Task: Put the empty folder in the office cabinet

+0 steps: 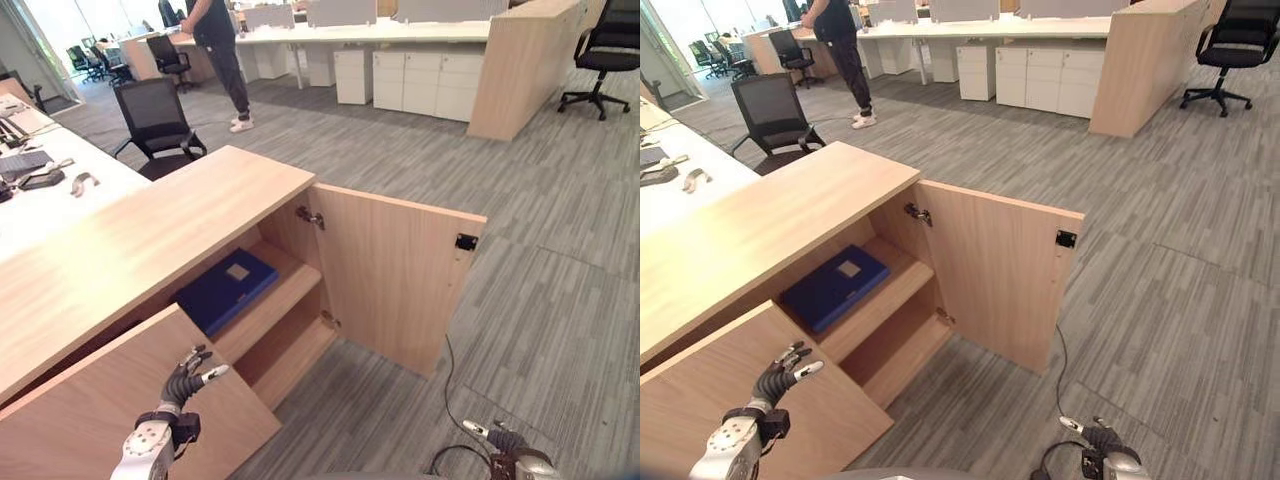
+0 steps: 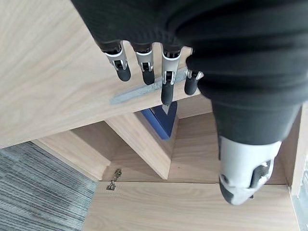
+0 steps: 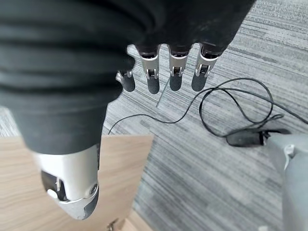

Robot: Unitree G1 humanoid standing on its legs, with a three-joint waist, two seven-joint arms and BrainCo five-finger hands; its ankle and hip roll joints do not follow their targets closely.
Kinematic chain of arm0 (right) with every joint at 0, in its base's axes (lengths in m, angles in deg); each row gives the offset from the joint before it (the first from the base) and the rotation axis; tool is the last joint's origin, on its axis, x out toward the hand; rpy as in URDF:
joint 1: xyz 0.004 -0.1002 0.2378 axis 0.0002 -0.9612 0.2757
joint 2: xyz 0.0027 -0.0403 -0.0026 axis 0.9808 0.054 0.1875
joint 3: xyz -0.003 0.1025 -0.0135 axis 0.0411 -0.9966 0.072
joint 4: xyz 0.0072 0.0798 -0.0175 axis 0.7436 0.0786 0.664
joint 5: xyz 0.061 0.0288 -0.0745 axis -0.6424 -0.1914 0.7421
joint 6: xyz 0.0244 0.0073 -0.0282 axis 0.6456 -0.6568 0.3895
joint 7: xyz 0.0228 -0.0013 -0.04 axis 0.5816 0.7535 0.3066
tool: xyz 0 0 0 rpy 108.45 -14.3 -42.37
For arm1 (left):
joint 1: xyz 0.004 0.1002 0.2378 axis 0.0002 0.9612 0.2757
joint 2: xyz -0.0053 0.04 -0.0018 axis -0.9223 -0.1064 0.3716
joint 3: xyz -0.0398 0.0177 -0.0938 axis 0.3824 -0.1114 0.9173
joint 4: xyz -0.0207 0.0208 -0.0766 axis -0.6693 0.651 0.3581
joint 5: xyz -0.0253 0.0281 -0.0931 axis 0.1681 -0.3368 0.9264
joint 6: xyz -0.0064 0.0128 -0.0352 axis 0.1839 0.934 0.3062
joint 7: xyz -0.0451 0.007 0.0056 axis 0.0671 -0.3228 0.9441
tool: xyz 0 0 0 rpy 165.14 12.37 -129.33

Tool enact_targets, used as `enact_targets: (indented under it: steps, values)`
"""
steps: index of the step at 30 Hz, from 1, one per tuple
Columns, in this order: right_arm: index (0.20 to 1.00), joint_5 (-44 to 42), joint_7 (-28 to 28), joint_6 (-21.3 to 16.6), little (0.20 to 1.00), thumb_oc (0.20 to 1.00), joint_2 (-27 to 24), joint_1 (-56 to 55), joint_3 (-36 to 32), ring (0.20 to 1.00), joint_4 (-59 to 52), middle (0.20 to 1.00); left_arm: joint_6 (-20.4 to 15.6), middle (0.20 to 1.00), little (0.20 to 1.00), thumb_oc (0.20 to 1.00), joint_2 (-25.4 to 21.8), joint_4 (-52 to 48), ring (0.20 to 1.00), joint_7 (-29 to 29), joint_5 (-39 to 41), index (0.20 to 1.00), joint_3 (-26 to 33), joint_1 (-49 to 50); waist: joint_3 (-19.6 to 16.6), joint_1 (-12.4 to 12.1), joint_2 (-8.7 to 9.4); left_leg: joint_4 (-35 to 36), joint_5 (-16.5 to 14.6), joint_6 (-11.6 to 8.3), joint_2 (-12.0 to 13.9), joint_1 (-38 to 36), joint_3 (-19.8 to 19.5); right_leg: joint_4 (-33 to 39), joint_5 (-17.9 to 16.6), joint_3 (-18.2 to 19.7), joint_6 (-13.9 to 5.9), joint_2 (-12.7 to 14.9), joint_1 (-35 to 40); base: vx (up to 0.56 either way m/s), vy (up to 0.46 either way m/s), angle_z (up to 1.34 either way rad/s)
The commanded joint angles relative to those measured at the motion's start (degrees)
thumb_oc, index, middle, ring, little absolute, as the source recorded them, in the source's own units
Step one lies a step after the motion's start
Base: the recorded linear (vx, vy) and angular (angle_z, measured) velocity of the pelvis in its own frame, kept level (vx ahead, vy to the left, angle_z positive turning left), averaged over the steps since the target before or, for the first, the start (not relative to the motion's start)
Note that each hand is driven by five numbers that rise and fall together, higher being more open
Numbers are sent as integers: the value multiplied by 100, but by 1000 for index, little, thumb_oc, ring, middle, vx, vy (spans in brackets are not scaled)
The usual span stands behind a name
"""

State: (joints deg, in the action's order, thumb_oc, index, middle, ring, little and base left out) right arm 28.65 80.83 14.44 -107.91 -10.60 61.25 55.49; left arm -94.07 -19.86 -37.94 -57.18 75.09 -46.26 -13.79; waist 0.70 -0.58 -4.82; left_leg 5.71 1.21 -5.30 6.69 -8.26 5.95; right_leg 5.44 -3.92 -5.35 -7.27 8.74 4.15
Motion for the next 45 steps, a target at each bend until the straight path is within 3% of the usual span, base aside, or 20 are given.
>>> enact_targets:
  steps: [1, 8, 9, 16, 26, 27, 29, 30, 34, 38, 40, 45]
  values:
    - [1000, 7, -72, -200, 1000, 1000, 30, 333, -6, 1000, 21, 1000, 5, 1000, 1000, 1000, 285, 330, 1000, 172, -52, 1000, -62, -377, 227, 210, 81, -120, -83, -120, -17, -30, -7, -120, 509, -490, -150, -66, 382, -30, 53, -1]
    - [1000, 77, -133, -216, 1000, 1000, 38, 235, 11, 1000, -54, 1000, 13, 1000, 1000, 1000, 147, 1556, 1000, 86, 229, 1000, 780, -234, 203, 109, 123, -100, -80, -106, -49, -7, -43, -105, 499, -585, -169, -39, 402, -9, 27, 3]
    - [1000, 113, -122, -221, 1000, 1000, 43, 229, 39, 1000, -73, 1000, 19, 1000, 1000, 1000, 124, 2115, 1000, 42, 320, 1000, 991, -252, 189, 82, 126, -85, -80, -107, -66, 6, -61, -94, 495, -611, -173, -25, 404, -2, 26, 15]
    - [1000, 168, -109, -232, 1000, 1000, 51, 193, 111, 1000, -30, 1000, 5, 1000, 1000, 1000, 40, 2915, 1000, -15, 321, 1000, 1226, -319, 172, 26, 132, -71, -79, -102, -111, 60, -153, -65, 501, -738, -186, 19, 442, -2, 27, 8]
    - [1000, 75, -155, -200, 1000, 1000, 23, 248, 117, 1000, 78, 1000, -18, 1000, 1000, 1000, 703, 2053, 1000, 112, 81, 1000, 202, -334, 198, 57, 107, -71, -87, -61, -155, 102, -185, -70, 494, -768, -178, 54, 438, -3, 8, 5]
    - [1000, -27, -168, -178, 1000, 1000, -6, 299, 76, 1000, 149, 1000, -14, 1000, 1000, 1000, 891, 1536, 1000, 192, 12, 1000, -281, -424, 207, 111, 115, -71, -92, -51, -160, 104, -197, -76, 499, -742, -176, 54, 440, 0, 0, 0]
    - [1000, -48, -177, -174, 1000, 1000, -17, 307, 66, 1000, 159, 1000, -7, 1000, 1000, 1000, 920, 1384, 1000, 216, 11, 1000, -357, -419, 213, 111, 109, -71, -95, -51, -157, 101, -196, -76, 503, -739, -175, 55, 445, -4, -21, 2]
    - [1000, -173, -174, -166, 1000, 1000, -94, 417, -12, 1000, 166, 1000, 22, 1000, 1000, 1000, 956, 645, 1000, 347, 70, 1000, -698, -387, 227, 128, 118, -71, -108, -47, -155, 103, -199, -83, 506, -729, -162, 47, 432, -6, -39, 1]
    - [1000, -310, -140, -163, 1000, 1000, -290, 626, -164, 1000, 224, 1000, 76, 1000, 1000, 1000, 851, -97, 1000, 525, 76, 1000, -956, -326, 232, 114, 140, -71, -128, -46, -142, 96, -199, -83, 529, -703, -162, 39, 446, 6, -32, 0]
    - [1000, -488, -90, -174, 1000, 1000, -714, 1015, -326, 1000, 274, 1000, 126, 1000, 1000, 1000, 685, -610, 1000, 694, 117, 1000, -1132, -356, 255, 83, 164, -73, -151, -57, -119, 61, -196, -90, 548, -659, -161, 25, 464, 20, -48, -1]
    - [1000, -602, -66, -173, 1000, 1000, -1281, 1569, -339, 1000, 473, 1000, 133, 1000, 1000, 1000, 600, -711, 1000, 778, 173, 1000, -1341, -496, 260, 49, 185, -78, -165, -75, -94, 32, -189, -100, 573, -632, -159, 2, 475, 27, -61, -2]
    - [1000, -623, -73, -160, 1000, 1000, -2025, 2468, -130, 1000, 780, 1000, 185, 1000, 1000, 1000, 505, -827, 1000, 892, 187, 1000, -1636, -582, 270, -65, 188, -91, -141, -107, -63, 11, -228, -124, 612, -683, -147, -30, 526, 22, -32, 0]
